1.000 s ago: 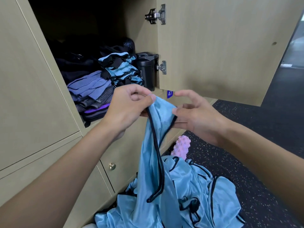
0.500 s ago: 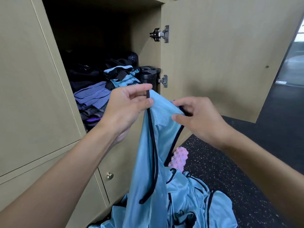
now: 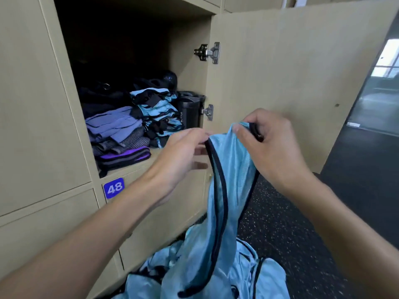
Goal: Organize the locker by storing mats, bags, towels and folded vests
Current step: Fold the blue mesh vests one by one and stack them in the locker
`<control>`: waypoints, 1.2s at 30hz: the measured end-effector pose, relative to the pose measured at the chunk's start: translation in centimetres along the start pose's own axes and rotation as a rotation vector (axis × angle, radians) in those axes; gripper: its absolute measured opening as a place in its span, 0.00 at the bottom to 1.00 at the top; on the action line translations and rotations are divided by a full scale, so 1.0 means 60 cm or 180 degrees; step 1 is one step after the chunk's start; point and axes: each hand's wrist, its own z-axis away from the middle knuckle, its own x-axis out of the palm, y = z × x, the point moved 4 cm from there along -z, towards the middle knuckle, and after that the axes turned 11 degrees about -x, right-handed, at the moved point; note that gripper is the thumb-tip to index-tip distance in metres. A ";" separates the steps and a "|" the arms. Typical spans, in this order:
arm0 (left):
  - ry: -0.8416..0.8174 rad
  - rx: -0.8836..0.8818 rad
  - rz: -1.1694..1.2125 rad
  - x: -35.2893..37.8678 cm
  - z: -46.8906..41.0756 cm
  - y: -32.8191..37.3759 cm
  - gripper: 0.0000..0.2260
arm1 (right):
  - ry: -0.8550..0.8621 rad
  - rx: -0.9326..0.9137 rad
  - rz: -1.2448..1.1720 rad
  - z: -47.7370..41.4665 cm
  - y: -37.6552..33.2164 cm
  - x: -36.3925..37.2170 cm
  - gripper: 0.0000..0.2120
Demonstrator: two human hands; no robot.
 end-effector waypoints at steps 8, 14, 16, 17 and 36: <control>0.0160 0.0401 -0.0555 0.017 0.003 -0.026 0.03 | 0.0108 0.0239 -0.0277 0.012 0.024 -0.008 0.09; 0.0179 0.0692 -0.0241 0.003 0.008 0.014 0.13 | -0.0344 0.0349 -0.0607 0.017 0.016 -0.016 0.09; -0.0003 0.0821 -0.0347 0.004 0.009 0.018 0.13 | -0.0581 0.0328 -0.0838 0.019 0.006 -0.016 0.13; -0.0113 0.0837 -0.0408 0.006 0.010 0.017 0.13 | -0.0701 0.0340 -0.0889 0.021 0.005 -0.015 0.13; 0.0301 0.0895 -0.0402 0.017 0.020 -0.027 0.09 | -0.1081 -0.0014 -0.0282 0.025 -0.005 0.005 0.13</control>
